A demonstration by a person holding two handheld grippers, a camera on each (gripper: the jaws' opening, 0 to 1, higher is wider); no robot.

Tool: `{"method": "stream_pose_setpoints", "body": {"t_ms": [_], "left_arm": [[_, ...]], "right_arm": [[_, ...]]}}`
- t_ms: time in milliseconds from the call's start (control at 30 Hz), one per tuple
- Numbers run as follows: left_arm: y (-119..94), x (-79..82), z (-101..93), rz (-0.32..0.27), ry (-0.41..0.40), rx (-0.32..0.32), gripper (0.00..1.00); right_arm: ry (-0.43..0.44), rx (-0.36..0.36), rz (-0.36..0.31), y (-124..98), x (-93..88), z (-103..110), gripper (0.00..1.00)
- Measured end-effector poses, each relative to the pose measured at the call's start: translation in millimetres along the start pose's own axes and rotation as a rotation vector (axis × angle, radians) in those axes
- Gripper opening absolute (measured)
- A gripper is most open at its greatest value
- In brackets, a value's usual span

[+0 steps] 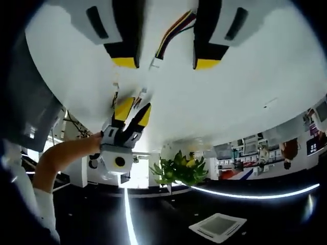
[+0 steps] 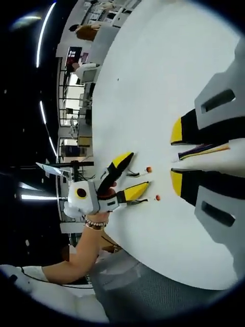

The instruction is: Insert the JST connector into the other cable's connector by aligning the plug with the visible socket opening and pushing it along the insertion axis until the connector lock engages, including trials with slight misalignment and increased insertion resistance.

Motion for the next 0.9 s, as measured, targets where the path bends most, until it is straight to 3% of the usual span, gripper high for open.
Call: {"method": "stream_pose_setpoints", "body": {"t_ms": [133, 367, 600, 900], "left_arm": [[-0.2, -0.4, -2.6, -0.013, -0.029, -0.034, 0.27], [1.1, -3.3, -5.1, -0.008, -0.053, -0.065, 0.27], [-0.1, -6.3, -4.7, -0.003, -0.056, -0.071, 0.24], [1.3, -5.9, -5.7, 0.002, -0.038, -0.083, 0.16]], "right_arm": [[-0.009, 0.017, 0.011, 3.7, -3.2, 2.6, 0.14], [0.043, 0.032, 0.006, 5.3, -9.4, 1.0, 0.12], [0.02, 0.044, -0.007, 5.5, -9.8, 2.3, 0.05], [0.015, 0.057, -0.016, 3.9, -9.8, 2.7, 0.05]]}}
Point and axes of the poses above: the point that each gripper's makers call its tool centre point, and the gripper's own axes: y roughly forward along the fingers, z roughly to its left, x roughly out of its top, the point moved 6 cm from there along -y, roughly backward along the fingers
